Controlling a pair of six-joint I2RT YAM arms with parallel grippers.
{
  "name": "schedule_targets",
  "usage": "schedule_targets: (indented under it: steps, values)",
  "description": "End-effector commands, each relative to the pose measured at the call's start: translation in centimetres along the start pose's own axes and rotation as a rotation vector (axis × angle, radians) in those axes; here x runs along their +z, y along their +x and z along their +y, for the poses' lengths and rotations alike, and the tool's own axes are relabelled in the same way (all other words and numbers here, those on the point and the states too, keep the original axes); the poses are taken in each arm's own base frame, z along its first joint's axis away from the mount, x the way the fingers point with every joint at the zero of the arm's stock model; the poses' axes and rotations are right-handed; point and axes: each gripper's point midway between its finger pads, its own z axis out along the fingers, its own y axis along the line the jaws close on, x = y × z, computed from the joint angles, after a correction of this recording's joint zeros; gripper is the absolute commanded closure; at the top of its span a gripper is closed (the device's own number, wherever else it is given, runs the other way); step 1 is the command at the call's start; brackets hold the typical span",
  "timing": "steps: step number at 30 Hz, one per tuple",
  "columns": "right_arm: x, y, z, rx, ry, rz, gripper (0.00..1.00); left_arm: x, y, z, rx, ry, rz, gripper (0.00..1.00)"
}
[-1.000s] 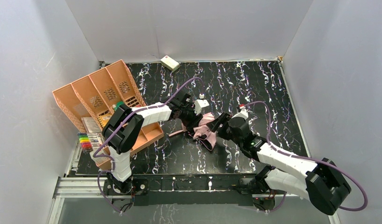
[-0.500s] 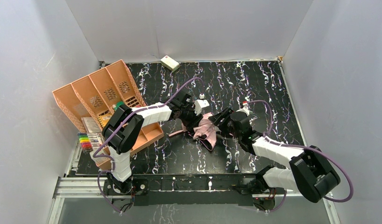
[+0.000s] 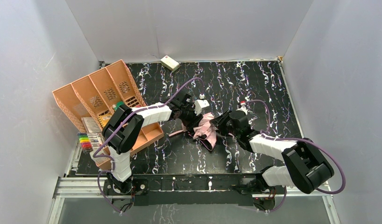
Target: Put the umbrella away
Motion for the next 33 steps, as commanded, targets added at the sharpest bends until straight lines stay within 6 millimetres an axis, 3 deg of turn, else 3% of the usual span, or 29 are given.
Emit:
schedule_targets:
  steps: [1,5,15,33]
  values:
    - [0.0,-3.2,4.5,-0.067,-0.165,-0.106,0.77,-0.1,5.1,0.8,-0.018,-0.069,0.176,1.00]
    - [-1.1,-4.0,5.9,-0.125,-0.243,-0.149,1.00,-0.1,5.3,1.0,-0.010,-0.079,0.182,1.00]
    - [-5.9,-3.6,8.7,-0.304,-0.493,-0.111,1.00,-0.2,5.4,1.8,0.015,-0.117,0.192,1.00]
    - [-12.6,-0.3,10.7,-0.570,-0.794,0.281,1.00,-1.0,5.6,3.2,0.002,-0.143,0.189,1.00]
